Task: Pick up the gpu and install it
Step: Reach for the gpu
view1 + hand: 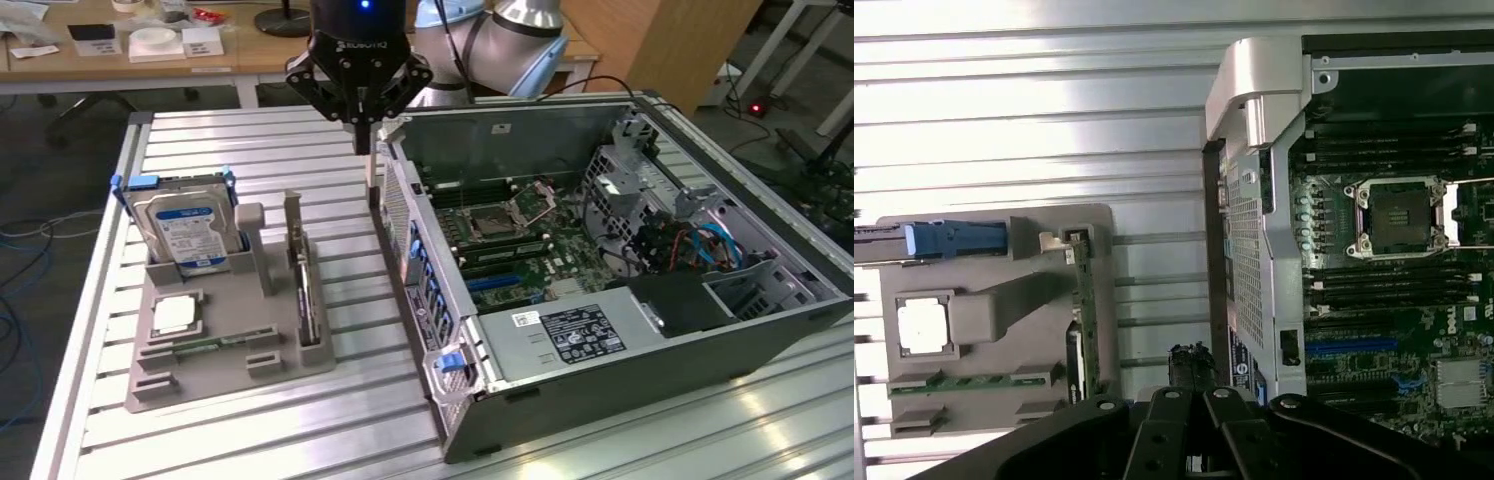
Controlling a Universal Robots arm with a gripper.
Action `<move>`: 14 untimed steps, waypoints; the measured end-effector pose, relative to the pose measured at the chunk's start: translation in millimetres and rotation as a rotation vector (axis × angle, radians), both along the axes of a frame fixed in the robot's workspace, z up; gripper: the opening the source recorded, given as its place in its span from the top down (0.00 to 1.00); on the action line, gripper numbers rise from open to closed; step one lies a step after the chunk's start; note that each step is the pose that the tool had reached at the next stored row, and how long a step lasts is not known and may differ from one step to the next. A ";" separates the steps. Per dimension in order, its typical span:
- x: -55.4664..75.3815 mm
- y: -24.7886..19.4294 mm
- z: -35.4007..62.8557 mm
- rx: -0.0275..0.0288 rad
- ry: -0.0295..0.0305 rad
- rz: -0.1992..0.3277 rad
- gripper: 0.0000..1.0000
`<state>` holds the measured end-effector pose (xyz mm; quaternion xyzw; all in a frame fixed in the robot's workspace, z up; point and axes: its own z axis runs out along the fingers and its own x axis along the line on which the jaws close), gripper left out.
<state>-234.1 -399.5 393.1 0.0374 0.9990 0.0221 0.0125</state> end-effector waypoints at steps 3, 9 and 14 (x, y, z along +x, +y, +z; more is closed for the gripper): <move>-5.7 -0.1 0.0 0.0000 0.0000 0.000 0.90; -16.1 -0.3 0.0 0.0000 0.0001 0.000 0.90; -24.5 -0.4 0.0 0.0000 0.0000 0.000 0.90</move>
